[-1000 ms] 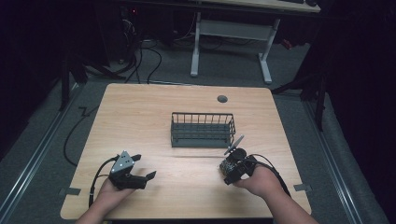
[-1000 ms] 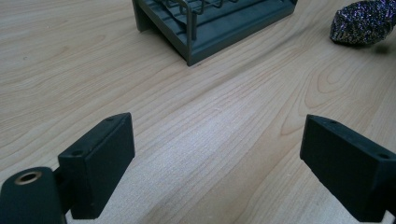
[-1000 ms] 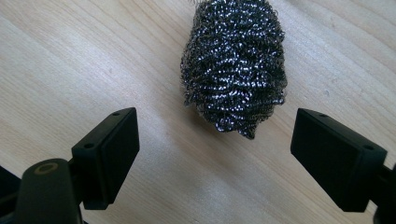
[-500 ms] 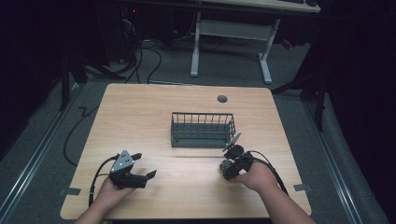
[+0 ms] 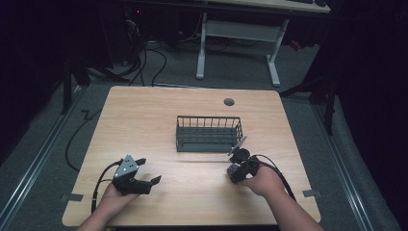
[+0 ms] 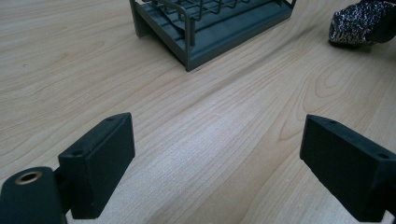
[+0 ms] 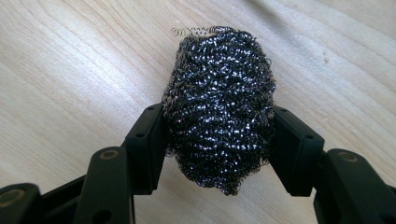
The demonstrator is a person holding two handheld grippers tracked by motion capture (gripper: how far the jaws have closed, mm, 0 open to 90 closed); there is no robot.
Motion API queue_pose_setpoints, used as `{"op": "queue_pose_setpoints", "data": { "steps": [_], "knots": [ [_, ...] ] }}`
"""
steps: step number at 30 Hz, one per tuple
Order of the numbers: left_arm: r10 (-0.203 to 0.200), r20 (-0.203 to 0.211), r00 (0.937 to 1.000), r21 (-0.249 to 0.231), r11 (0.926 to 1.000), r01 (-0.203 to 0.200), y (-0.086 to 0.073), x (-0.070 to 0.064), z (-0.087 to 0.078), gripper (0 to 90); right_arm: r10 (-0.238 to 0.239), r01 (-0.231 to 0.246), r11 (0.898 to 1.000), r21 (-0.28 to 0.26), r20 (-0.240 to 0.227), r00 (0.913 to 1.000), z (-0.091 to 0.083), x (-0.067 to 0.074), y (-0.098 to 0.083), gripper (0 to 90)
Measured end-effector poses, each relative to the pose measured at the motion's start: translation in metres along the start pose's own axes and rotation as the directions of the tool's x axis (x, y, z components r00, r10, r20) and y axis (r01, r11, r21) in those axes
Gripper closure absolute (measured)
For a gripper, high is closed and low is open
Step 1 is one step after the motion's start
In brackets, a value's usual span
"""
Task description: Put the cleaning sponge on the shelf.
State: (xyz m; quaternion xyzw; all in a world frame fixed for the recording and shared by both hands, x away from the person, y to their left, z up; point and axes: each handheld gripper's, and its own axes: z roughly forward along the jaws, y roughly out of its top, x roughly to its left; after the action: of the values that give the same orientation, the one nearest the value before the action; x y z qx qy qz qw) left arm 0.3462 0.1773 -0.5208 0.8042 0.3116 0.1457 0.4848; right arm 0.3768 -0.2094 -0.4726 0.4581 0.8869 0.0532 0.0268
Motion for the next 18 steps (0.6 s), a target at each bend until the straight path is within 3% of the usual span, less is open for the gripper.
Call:
{"op": "queue_pose_setpoints", "data": {
  "steps": [7,8,9,10,12,15,16,18],
  "knots": [
    [0.003,0.005,1.0,0.011,0.9999,-0.003,0.0,0.0,0.001,11.0,-0.007,0.007,1.0,-0.016,0.0,1.0,-0.017,-0.002,-0.001,42.9],
    [0.001,0.003,1.0,0.007,1.0,-0.002,-0.001,0.0,0.001,11.0,0.012,-0.012,1.0,-0.008,-0.008,0.9999,-0.02,-0.001,-0.001,42.9],
    [0.001,0.002,1.0,0.005,1.0,-0.001,-0.001,0.0,0.001,11.0,-0.037,0.037,0.999,-0.02,-0.008,0.9993,-0.022,-0.004,-0.001,42.8],
    [0.001,0.002,1.0,0.005,1.0,-0.001,-0.001,0.0,0.001,11.0,0.003,-0.003,1.0,-0.003,0.001,1.0,-0.026,-0.001,-0.002,42.8],
    [0.0,0.005,1.0,0.007,1.0,0.0,-0.001,0.0,0.001,11.0,-0.011,0.011,1.0,-0.012,0.008,0.9999,-0.032,-0.003,-0.001,42.8],
    [0.004,0.006,1.0,0.01,0.9999,-0.004,-0.001,-0.001,0.002,11.1,-0.001,0.001,1.0,-0.018,0.004,1.0,-0.042,-0.006,-0.001,42.8],
    [0.005,0.005,1.0,0.011,0.9999,-0.005,-0.001,-0.001,0.002,11.1,0.025,-0.025,1.0,-0.018,0.002,0.9997,-0.048,-0.005,-0.001,42.8],
    [0.004,0.006,1.0,0.012,0.9999,-0.004,-0.001,-0.001,0.002,11.1,0.014,-0.014,0.999,-0.029,-0.003,0.9999,-0.054,-0.009,0.001,42.8]
  ]
}}
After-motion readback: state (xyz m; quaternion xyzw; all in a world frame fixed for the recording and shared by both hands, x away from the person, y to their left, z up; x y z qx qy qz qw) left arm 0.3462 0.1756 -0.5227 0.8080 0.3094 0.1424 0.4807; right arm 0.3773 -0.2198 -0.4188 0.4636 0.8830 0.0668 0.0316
